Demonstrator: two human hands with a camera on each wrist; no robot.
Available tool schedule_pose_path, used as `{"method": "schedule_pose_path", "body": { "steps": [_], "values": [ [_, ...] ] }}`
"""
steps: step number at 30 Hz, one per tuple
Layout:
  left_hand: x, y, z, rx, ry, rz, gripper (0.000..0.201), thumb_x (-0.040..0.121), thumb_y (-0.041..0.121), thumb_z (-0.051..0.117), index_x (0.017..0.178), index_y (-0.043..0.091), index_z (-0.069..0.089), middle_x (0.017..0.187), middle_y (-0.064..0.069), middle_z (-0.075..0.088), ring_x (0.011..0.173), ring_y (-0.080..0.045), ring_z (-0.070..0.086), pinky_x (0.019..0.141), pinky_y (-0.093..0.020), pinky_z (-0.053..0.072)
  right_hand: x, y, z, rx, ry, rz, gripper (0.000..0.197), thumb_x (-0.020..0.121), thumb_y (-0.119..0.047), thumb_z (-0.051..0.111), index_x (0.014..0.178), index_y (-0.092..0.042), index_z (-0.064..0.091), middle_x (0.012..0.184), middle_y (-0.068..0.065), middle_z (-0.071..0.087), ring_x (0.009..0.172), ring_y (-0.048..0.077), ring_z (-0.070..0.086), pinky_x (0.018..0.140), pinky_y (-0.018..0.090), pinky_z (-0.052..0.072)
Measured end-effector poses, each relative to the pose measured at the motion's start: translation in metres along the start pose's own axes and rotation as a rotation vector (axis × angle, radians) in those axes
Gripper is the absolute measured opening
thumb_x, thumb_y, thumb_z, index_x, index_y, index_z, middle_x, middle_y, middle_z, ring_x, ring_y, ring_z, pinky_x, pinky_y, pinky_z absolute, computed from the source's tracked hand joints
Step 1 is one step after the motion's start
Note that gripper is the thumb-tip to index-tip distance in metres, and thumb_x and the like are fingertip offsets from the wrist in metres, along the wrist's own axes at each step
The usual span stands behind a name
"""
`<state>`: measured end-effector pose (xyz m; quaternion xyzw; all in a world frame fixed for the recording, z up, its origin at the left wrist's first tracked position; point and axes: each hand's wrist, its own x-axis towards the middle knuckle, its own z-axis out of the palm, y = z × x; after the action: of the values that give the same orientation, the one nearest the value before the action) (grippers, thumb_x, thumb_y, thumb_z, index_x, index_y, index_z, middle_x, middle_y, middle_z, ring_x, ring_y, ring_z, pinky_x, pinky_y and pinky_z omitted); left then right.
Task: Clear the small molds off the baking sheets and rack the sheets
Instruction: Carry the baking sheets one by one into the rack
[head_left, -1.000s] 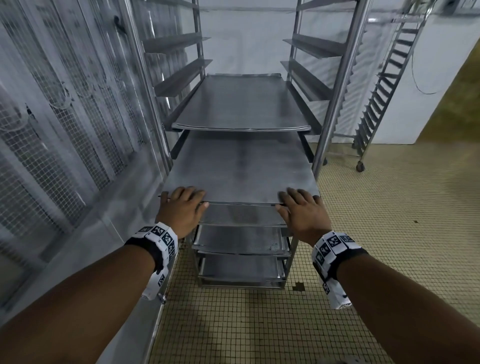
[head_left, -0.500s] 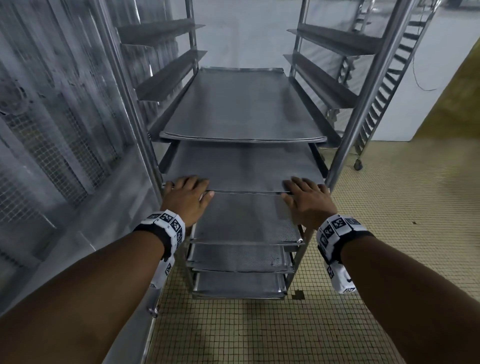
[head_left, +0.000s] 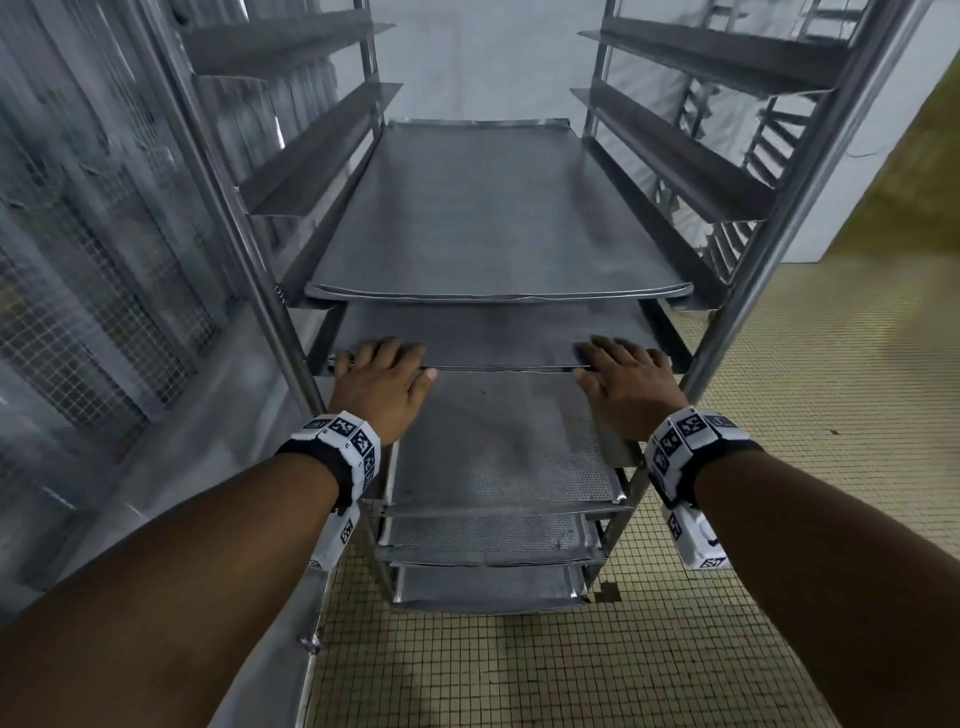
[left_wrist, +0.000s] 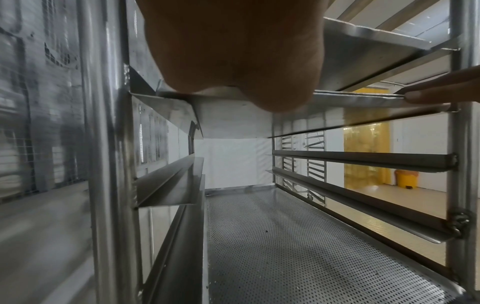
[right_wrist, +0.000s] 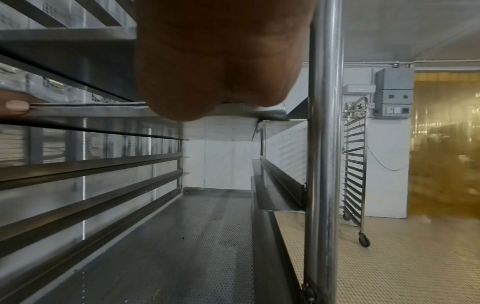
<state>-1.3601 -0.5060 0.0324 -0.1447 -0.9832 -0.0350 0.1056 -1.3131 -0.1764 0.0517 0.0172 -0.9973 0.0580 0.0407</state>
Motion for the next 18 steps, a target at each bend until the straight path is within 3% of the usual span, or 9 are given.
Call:
{"method": "schedule_pose_path", "body": {
  "steps": [7, 9, 11, 13, 15, 18],
  "values": [
    [0.000, 0.005, -0.006, -0.022, -0.049, -0.011, 0.050, 0.104, 0.051, 0.023, 0.146, 0.029, 0.040, 0.154, -0.002, 0.039, 0.144, -0.031, 0.030, 0.114, -0.059, 0.018, -0.008, -0.013, -0.007, 0.042, 0.010, 0.098, 0.046, 0.103, -0.053, 0.032, 0.147, -0.042, 0.042, 0.161, -0.009, 0.033, 0.151, 0.021, 0.021, 0.120, 0.059, 0.000],
    [-0.006, 0.010, -0.007, -0.016, -0.050, -0.023, 0.051, 0.104, 0.048, 0.025, 0.150, 0.027, 0.034, 0.157, -0.005, 0.034, 0.147, -0.034, 0.024, 0.115, -0.064, 0.015, -0.019, -0.023, -0.001, 0.052, -0.001, 0.120, 0.052, 0.104, -0.051, 0.032, 0.154, -0.039, 0.029, 0.167, -0.006, 0.019, 0.155, 0.023, 0.009, 0.121, 0.058, -0.001],
    [-0.016, 0.023, -0.006, -0.007, -0.063, -0.004, 0.058, 0.104, 0.047, 0.027, 0.157, 0.025, 0.018, 0.166, -0.007, 0.017, 0.152, -0.037, 0.010, 0.117, -0.065, 0.008, -0.035, -0.029, 0.009, 0.097, -0.017, 0.132, 0.064, 0.103, -0.054, 0.031, 0.160, -0.037, 0.006, 0.169, -0.004, -0.005, 0.155, 0.024, -0.011, 0.121, 0.053, -0.006],
    [-0.028, 0.044, 0.000, -0.003, -0.056, 0.053, 0.067, 0.104, 0.049, 0.029, 0.161, 0.022, 0.005, 0.170, -0.006, 0.001, 0.155, -0.035, -0.003, 0.120, -0.062, 0.004, -0.056, -0.029, 0.015, 0.095, -0.009, 0.131, 0.069, 0.102, -0.058, 0.032, 0.160, -0.038, 0.001, 0.168, -0.001, -0.014, 0.154, 0.025, -0.016, 0.121, 0.051, -0.006],
    [-0.038, 0.071, 0.009, -0.041, -0.040, 0.125, 0.073, 0.103, 0.053, 0.032, 0.161, 0.019, 0.006, 0.170, -0.007, -0.006, 0.154, -0.034, -0.012, 0.122, -0.062, 0.005, -0.082, -0.023, 0.016, 0.064, -0.025, 0.162, 0.063, 0.100, -0.059, 0.036, 0.158, -0.039, 0.018, 0.169, 0.003, -0.004, 0.155, 0.027, -0.006, 0.122, 0.053, 0.002],
    [-0.044, 0.122, 0.026, -0.036, -0.087, 0.266, 0.069, 0.100, 0.055, 0.038, 0.159, 0.023, 0.023, 0.169, -0.011, -0.001, 0.154, -0.035, -0.012, 0.120, -0.062, 0.005, -0.126, -0.003, 0.015, 0.061, -0.059, 0.259, 0.047, 0.101, -0.050, 0.043, 0.142, -0.030, 0.052, 0.160, 0.006, 0.032, 0.150, 0.028, 0.021, 0.118, 0.052, 0.020]
  ]
}}
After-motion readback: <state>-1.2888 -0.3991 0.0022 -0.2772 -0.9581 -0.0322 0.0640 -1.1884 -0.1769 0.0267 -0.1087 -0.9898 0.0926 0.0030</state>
